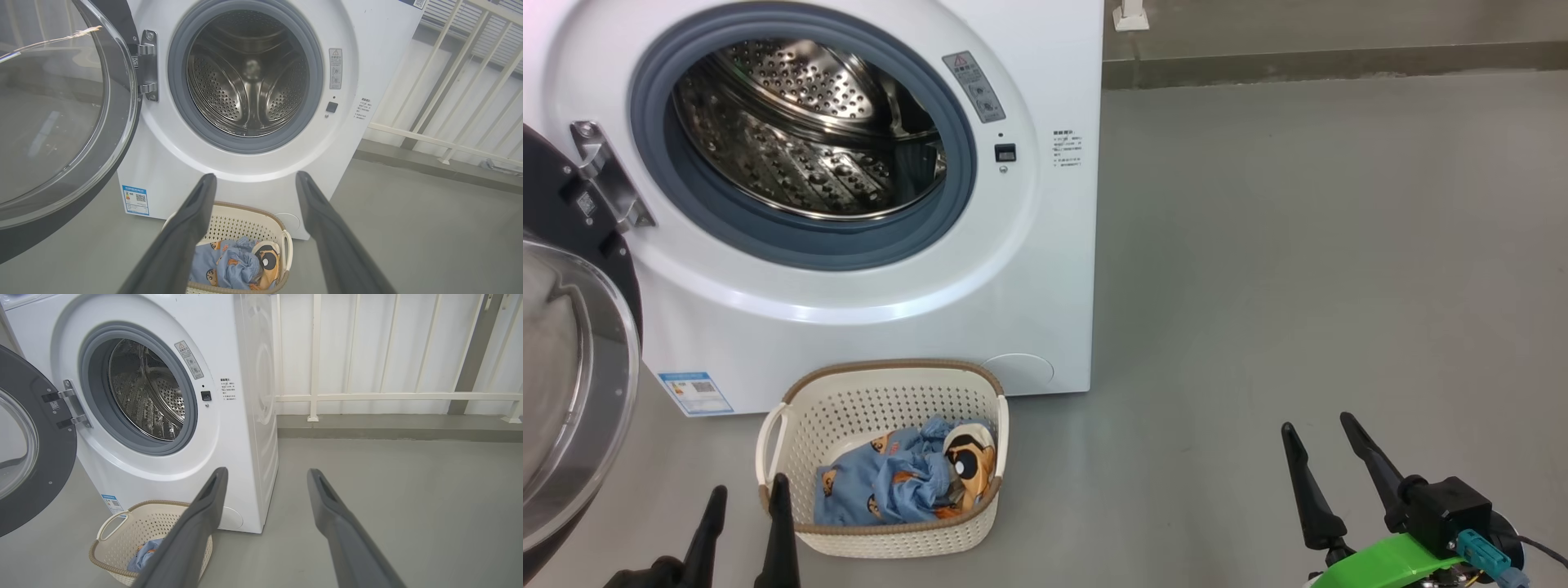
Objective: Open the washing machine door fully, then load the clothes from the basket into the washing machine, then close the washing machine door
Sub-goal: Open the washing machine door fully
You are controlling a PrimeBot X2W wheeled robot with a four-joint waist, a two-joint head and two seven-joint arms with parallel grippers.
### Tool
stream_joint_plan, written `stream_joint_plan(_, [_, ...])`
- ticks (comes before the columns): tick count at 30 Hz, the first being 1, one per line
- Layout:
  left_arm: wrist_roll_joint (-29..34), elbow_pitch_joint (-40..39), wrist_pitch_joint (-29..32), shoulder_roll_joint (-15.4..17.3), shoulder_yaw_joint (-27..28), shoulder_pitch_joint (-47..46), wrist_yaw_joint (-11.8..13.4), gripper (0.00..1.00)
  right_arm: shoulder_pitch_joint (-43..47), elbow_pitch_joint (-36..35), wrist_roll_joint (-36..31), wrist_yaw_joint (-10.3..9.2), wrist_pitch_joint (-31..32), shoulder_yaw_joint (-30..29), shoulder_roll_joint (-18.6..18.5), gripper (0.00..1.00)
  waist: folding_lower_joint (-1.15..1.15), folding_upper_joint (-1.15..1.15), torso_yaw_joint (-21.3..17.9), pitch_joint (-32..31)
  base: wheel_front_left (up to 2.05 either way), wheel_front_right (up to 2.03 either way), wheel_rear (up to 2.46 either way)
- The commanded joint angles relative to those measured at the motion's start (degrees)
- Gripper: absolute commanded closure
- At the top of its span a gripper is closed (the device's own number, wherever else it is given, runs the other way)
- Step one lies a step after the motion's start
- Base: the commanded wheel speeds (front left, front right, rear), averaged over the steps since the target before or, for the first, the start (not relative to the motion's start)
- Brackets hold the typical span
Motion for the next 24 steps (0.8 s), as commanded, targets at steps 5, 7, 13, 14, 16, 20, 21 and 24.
stream_joint_plan(5, [0.7,-0.8,-0.4,0.7,1.7,-0.9,-0.1,0.0,-0.7,-1.2,0.2,0.09,-0.7,1.6,-0.1,0.0,0.0,0.0,0.3,-0.2,0.0,0.0,0.0])
stream_joint_plan(7, [0.7,-0.7,-0.4,0.7,1.7,-1.0,-0.1,0.0,-0.7,-1.2,0.2,0.09,-0.7,1.7,-0.1,0.0,0.0,0.0,0.4,-0.2,0.0,0.0,0.0])
stream_joint_plan(13, [1.3,-0.4,-0.4,0.6,2.0,-1.0,-0.1,0.0,-0.7,-1.1,0.1,0.09,-0.7,1.8,-0.1,0.0,0.0,0.0,0.6,-0.2,0.0,0.0,0.0])
stream_joint_plan(14, [1.3,-0.4,-0.4,0.6,2.0,-1.0,-0.1,0.0,-0.7,-1.1,0.1,0.09,-0.7,1.9,-0.1,0.0,0.0,0.0,0.6,-0.2,0.0,0.0,0.0])
stream_joint_plan(16, [1.4,-0.2,-0.4,0.5,1.9,-1.0,-0.1,0.0,-0.7,-1.0,-0.1,0.09,-0.7,1.9,-0.1,0.0,0.0,0.0,0.7,-0.2,0.0,0.0,0.0])
stream_joint_plan(20, [1.3,0.3,-0.4,0.4,1.7,-0.9,-0.1,0.0,-0.6,-0.9,-0.3,0.09,-0.7,2.0,-0.1,0.0,0.0,0.0,0.7,-0.4,0.0,0.0,0.0])
stream_joint_plan(21, [1.2,0.3,-0.4,0.4,1.6,-0.9,-0.1,0.0,-0.6,-0.9,-0.3,0.09,-0.7,2.1,-0.1,0.0,0.0,0.0,0.7,-0.4,0.0,0.0,0.0])
stream_joint_plan(24, [1.0,0.3,-0.4,0.4,1.6,-1.0,-0.1,0.0,-0.6,-0.7,-0.4,0.09,-0.7,2.3,-0.1,0.0,0.0,0.0,0.8,-0.5,0.0,0.0,0.0])
